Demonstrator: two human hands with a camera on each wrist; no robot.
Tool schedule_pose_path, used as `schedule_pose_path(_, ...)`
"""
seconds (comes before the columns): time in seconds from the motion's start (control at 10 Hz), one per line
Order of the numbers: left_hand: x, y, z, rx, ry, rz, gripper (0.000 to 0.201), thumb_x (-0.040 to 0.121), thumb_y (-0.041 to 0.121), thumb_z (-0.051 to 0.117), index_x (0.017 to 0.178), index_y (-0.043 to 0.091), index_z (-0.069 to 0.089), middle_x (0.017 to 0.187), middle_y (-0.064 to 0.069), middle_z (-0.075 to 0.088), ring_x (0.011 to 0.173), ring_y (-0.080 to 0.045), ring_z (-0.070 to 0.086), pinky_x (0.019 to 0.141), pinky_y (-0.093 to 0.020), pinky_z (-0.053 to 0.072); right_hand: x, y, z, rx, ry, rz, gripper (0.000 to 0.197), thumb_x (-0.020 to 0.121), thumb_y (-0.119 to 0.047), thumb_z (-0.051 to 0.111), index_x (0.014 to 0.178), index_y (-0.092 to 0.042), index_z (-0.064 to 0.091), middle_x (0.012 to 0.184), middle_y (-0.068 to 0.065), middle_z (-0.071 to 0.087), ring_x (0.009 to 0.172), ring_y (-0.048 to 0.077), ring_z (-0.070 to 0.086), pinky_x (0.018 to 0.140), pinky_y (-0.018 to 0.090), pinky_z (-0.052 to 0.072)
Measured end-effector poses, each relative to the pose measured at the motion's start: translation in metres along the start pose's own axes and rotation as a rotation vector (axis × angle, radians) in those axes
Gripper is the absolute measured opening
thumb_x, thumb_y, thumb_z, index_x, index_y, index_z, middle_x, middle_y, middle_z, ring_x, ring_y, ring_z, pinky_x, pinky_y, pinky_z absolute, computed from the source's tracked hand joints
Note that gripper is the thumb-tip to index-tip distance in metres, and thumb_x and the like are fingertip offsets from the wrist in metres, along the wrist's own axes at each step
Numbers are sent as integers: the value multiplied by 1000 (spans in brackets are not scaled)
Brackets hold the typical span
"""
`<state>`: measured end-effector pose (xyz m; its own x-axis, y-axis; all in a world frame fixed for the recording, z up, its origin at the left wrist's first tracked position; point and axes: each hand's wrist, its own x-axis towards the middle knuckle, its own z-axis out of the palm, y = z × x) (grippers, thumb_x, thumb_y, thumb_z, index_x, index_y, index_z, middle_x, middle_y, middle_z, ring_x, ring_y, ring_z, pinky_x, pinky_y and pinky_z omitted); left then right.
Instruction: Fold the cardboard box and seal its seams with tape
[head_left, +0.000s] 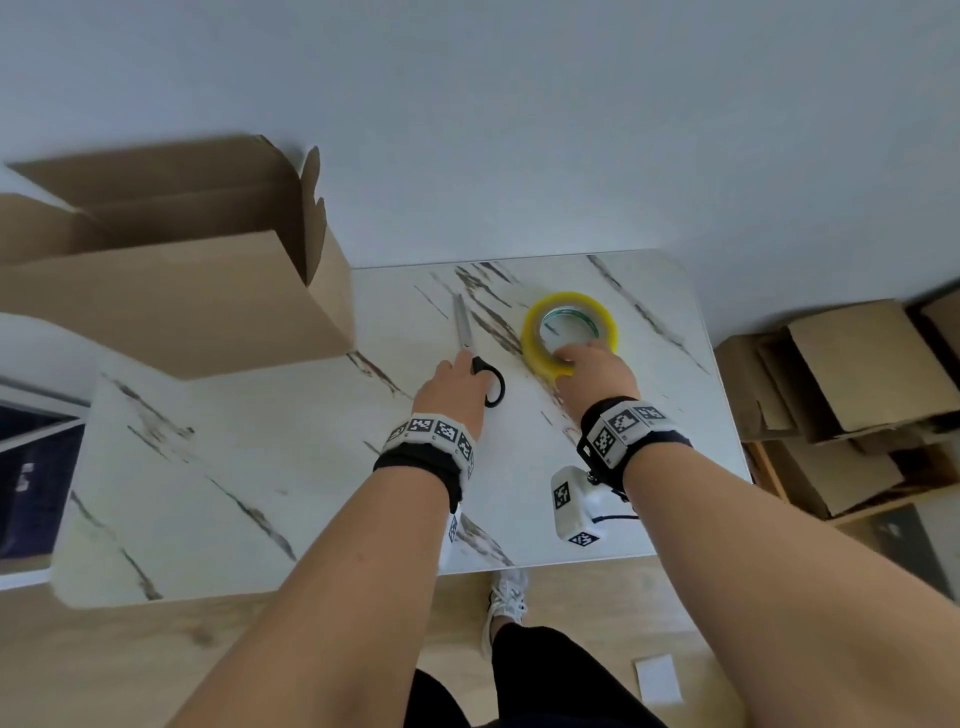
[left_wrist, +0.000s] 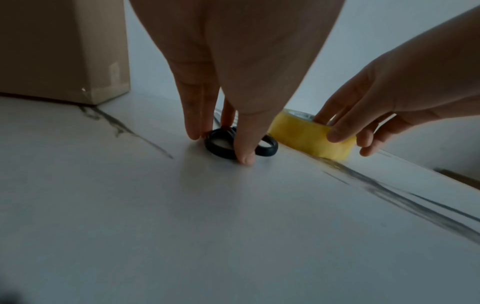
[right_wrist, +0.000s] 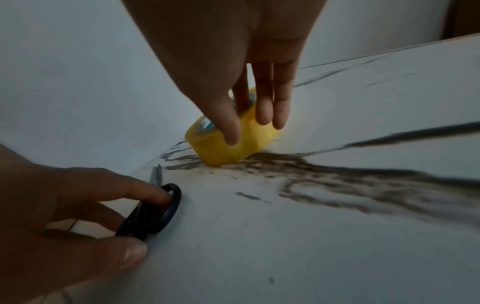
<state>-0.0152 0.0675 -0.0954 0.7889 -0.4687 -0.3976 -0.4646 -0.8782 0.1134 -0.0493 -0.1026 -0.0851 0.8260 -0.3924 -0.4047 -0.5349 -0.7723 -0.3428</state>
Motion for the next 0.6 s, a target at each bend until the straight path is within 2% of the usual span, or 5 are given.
schedule_pose_path(0.2,34,-12,-23,8,-43,-32,45,91,4,47,135,14,46,145,-9,29,119,-31,41,85,-37,48,29,-20,-11,32,-2,-54,52,89,1,40,134,-21,54,139,8,44,110,33,56,85,31,43)
schedule_pose_path(0.3,42,-15,-26,-34,-71,-37,45,93,8,46,137,17,45,147,-7,28,123,-30,39,92,-41,48,37,-27,-16,24,-8,-81,54,88,4,39,135,-18,52,139,9,44,112,33,56,90,33,45)
schedule_pose_path(0.4,40,-19,-25,-62,-100,-27,48,93,9,45,139,23,43,151,-3,23,126,-29,37,94,-42,48,36,-32,-21,7,-29,-78,52,89,3,39,136,-17,51,141,9,43,113,33,55,89,34,45)
schedule_pose_path(0.5,32,-24,-26,-54,-47,-22,50,92,8,45,139,23,42,152,-1,23,127,-27,38,91,-40,47,31,-38,-24,13,-21,-63,54,90,1,39,139,-19,45,148,8,36,116,33,55,89,36,46)
schedule_pose_path(0.6,19,-29,-35,-66,-38,-35,42,89,3,44,128,16,52,148,-6,28,127,-27,39,91,-40,46,23,-49,-28,65,-21,-64,53,89,0,38,139,-18,45,146,9,37,109,32,57,81,33,46)
